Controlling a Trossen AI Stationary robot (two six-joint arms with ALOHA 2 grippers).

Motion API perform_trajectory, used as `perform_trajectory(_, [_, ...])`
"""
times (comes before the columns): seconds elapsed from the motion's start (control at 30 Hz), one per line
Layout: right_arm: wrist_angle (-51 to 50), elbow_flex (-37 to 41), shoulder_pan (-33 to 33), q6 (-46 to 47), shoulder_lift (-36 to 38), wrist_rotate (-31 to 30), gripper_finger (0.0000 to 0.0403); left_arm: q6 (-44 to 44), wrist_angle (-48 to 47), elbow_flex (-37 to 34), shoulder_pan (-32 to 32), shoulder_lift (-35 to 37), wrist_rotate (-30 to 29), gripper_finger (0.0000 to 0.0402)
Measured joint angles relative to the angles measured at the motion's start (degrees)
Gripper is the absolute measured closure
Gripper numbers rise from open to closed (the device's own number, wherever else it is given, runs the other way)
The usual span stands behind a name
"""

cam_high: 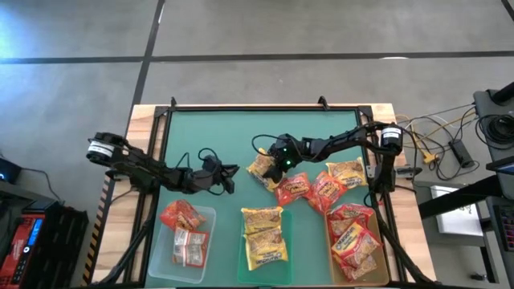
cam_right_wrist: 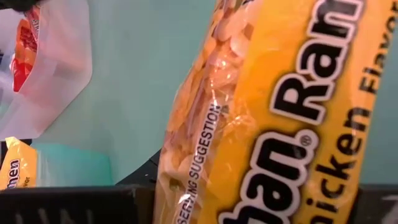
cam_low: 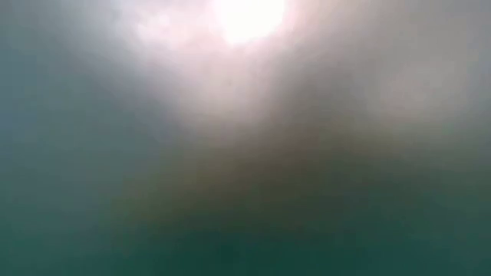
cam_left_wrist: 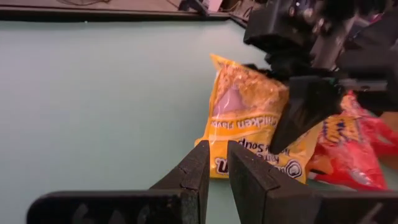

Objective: Sort Maruchan noodles
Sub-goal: Put the yellow noodle pack into the green bin

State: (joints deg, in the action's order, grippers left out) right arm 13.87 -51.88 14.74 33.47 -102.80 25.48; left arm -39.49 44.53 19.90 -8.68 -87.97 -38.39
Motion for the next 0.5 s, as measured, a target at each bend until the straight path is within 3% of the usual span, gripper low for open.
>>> perform_trajectory(0.27, [2.1, -0.05, -0.15, -0.18, 2.18, 3.47, 0.0282, 0.0, 0.05, -4.13, -0.82, 5.97, -0.21, 0.0361])
perform_trajectory(0.5, [2.27, -0.73, -1.55, -1.08, 7.28, 5.57, 0.0282, -0.02, 0.0, -4.87, -0.91, 6.65, -0.79, 0.0361])
